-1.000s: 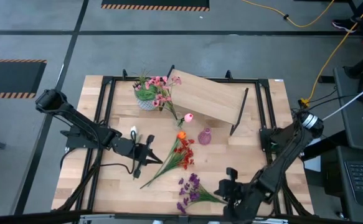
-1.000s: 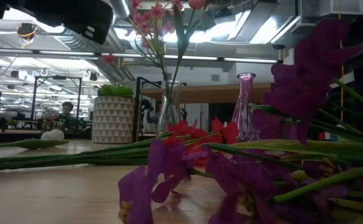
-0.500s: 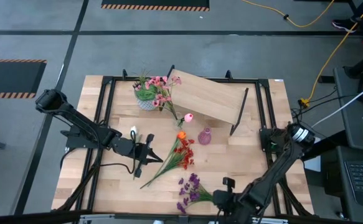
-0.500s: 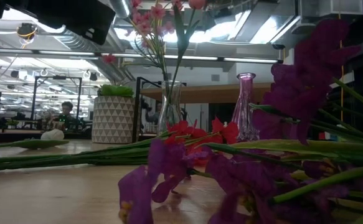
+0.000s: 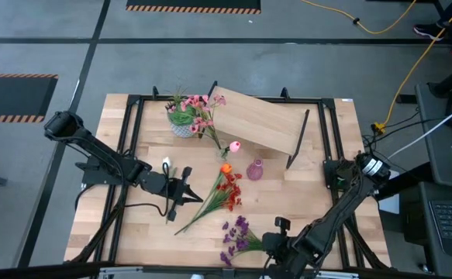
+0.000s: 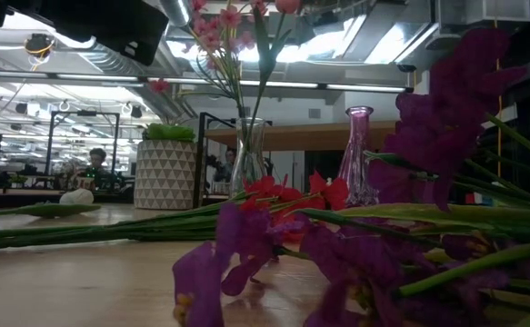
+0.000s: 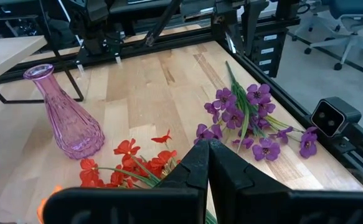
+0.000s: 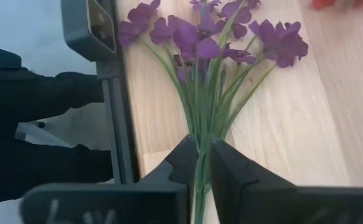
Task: Pick and place flowers into a vace then onto a shelf
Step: Put the purple flowers into the transparent vase
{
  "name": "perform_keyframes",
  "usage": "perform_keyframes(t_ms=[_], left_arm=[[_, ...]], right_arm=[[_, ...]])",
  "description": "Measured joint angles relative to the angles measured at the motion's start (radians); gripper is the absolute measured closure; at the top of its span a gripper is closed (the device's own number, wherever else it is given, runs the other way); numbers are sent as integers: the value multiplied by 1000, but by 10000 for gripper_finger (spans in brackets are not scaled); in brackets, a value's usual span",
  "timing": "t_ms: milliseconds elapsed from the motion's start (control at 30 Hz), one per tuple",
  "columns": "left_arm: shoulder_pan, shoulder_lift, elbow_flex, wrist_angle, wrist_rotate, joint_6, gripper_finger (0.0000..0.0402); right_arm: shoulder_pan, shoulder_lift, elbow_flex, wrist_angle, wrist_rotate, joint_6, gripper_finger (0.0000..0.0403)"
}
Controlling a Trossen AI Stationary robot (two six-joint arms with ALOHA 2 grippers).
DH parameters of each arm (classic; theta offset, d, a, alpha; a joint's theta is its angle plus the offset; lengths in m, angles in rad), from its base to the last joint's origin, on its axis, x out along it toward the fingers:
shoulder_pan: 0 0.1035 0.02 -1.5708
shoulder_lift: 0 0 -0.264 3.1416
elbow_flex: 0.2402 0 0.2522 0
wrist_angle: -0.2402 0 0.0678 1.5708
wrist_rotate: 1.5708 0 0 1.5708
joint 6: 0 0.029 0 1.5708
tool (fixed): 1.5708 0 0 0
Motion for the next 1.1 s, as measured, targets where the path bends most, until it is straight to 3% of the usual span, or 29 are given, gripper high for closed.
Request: perform_keyframes(t_ms=[500,1100], left_arm=[[0,0,0,0,-2,-26,400],[0,0,0,-1,-1,-29,397]], right_arm=[[2,84,-1,-10,-4,-3,203],[15,171,-2,37,-5,31,188]])
